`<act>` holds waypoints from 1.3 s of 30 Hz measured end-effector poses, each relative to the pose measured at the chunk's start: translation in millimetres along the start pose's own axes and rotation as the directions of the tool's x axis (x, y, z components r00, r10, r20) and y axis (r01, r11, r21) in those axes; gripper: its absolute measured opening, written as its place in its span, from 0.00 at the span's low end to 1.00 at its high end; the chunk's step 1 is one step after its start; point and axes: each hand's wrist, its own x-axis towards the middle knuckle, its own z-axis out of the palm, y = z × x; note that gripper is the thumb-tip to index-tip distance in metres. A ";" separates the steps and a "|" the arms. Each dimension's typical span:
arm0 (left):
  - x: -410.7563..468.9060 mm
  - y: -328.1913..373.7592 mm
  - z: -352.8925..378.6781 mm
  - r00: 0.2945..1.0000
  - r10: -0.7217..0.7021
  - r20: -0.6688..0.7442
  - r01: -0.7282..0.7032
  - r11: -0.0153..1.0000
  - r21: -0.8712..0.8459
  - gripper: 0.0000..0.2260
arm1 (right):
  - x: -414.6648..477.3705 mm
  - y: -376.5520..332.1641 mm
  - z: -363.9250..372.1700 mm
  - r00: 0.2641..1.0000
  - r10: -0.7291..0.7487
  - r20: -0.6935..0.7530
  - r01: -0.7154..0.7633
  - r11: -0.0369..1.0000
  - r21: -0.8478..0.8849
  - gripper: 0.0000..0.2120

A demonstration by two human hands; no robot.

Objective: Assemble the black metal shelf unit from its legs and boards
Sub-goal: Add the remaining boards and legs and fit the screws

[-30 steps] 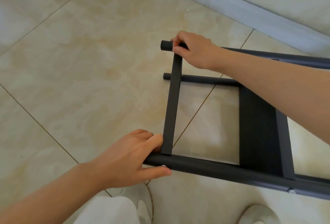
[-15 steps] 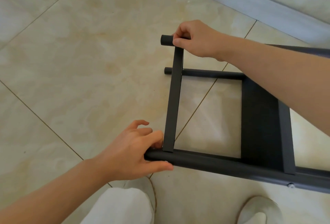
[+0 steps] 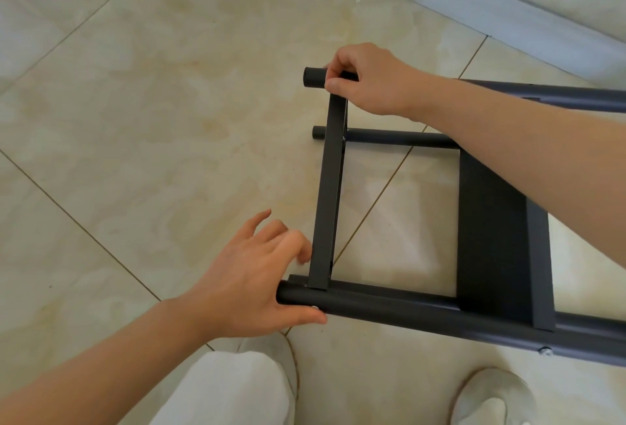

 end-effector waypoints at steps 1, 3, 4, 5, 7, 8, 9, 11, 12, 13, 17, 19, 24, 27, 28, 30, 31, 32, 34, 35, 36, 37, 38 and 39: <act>-0.1 -0.3 0.0 1.000 0.002 -0.013 -0.002 1.000 -0.016 0.28 | -0.3 -0.4 -0.1 1.000 0.001 0.000 -0.001 1.000 0.005 0.04; 1.3 -0.8 -0.8 1.000 0.022 -0.011 -0.022 0.999 -0.028 0.38 | -0.6 -0.9 -0.8 1.000 0.002 0.000 -0.002 1.000 0.022 0.04; 2.6 -1.3 -1.7 0.999 0.039 0.011 -0.039 0.999 -0.011 0.43 | -0.7 -0.9 -1.5 1.000 0.001 0.000 -0.001 0.999 0.034 0.04; 4.4 -2.0 -2.4 0.997 0.059 0.041 -0.060 0.998 0.023 0.46 | -0.8 -1.1 -2.0 1.000 0.001 0.001 -0.001 0.999 0.048 0.04; 8.0 -3.4 -3.5 0.989 0.103 0.102 -0.112 0.989 0.097 0.47 | -1.0 -1.3 -2.4 1.000 0.005 -0.005 -0.005 0.997 0.074 0.04; 9.0 -4.3 -4.1 0.984 0.127 0.122 -0.143 0.981 0.133 0.46 | -0.5 -1.4 -2.3 1.000 0.007 -0.010 -0.006 0.997 0.082 0.05; 9.7 -4.9 -3.8 0.979 0.153 0.136 -0.174 0.971 0.162 0.45 | -0.2 -1.3 -2.3 1.000 0.008 -0.013 -0.006 0.996 0.087 0.05; 8.3 -6.5 -3.2 0.973 0.182 0.145 -0.206 0.962 0.179 0.43 | 2.3 -1.4 -3.5 1.000 0.004 -0.008 -0.003 0.995 0.096 0.06; 7.7 -7.1 -2.1 0.972 0.191 0.140 -0.213 0.962 0.170 0.42 | 4.0 -0.5 -5.3 1.000 0.004 -0.002 -0.003 0.996 0.095 0.07; 8.0 -7.7 -0.6 0.970 0.204 0.130 -0.223 0.962 0.160 0.42 | 5.7 0.8 -8.0 1.000 0.004 0.005 -0.004 0.996 0.092 0.07; 8.7 -8.2 3.6 0.972 0.222 0.081 -0.230 0.966 0.119 0.41 | 15.8 0.2 -16.9 0.999 0.052 -0.004 -0.051 0.993 0.104 0.08; 8.5 -8.9 3.9 0.972 0.223 0.071 -0.229 0.968 0.106 0.41 | 22.6 1.8 -17.0 0.997 0.080 -0.019 -0.077 0.992 0.101 0.09; 8.2 -9.5 5.8 0.973 0.218 0.072 -0.225 0.970 0.098 0.40 | 33.4 -4.7 -11.2 0.995 0.100 0.029 -0.101 0.993 0.056 0.15; 10.0 -11.0 5.5 0.972 0.226 0.072 -0.233 0.966 0.109 0.40 | 35.7 -5.3 -7.7 0.991 0.131 0.019 -0.132 0.990 0.052 0.20; 10.4 -11.5 5.1 0.970 0.231 0.072 -0.238 0.963 0.125 0.40 | 36.2 -6.4 -7.1 0.990 0.140 0.016 -0.141 0.988 0.056 0.18; 12.0 -12.1 4.7 0.967 0.247 0.068 -0.255 0.951 0.177 0.39 | 36.3 -7.7 -8.5 0.989 0.145 0.017 -0.145 0.988 0.052 0.14; 12.8 -12.3 4.4 0.965 0.252 0.065 -0.260 0.945 0.199 0.39 | 35.2 -8.6 -9.1 0.990 0.140 0.017 -0.141 0.989 0.053 0.14; 13.1 -12.2 4.4 0.965 0.255 0.060 -0.262 0.941 0.213 0.38 | 33.7 -9.4 -8.7 0.990 0.140 0.012 -0.140 0.989 0.054 0.14; 13.4 -11.6 4.1 0.967 0.250 0.042 -0.253 0.942 0.222 0.39 | 32.4 -7.8 -4.5 0.989 0.145 -0.029 -0.144 0.988 0.057 0.12; 13.5 -11.0 3.7 0.969 0.243 0.037 -0.245 0.945 0.218 0.40 | 31.6 -5.8 -1.8 0.988 0.141 -0.058 -0.138 0.989 0.055 0.13; 13.8 -10.5 3.2 0.971 0.235 0.039 -0.238 0.947 0.215 0.41 | 30.0 -3.7 0.8 0.988 0.133 -0.084 -0.128 0.990 0.058 0.13; 14.3 -10.7 2.8 0.973 0.228 0.045 -0.232 0.948 0.217 0.43 | 28.9 -2.0 2.8 0.987 0.123 -0.103 -0.117 0.991 0.062 0.13; 14.4 -11.2 2.5 0.973 0.224 0.053 -0.230 0.948 0.221 0.44 | 28.1 -0.3 4.8 0.987 0.109 -0.118 -0.102 0.993 0.066 0.13; 14.4 -11.5 2.7 0.973 0.225 0.061 -0.233 0.947 0.223 0.44 | 27.7 1.1 5.9 0.987 0.096 -0.132 -0.087 0.994 0.069 0.12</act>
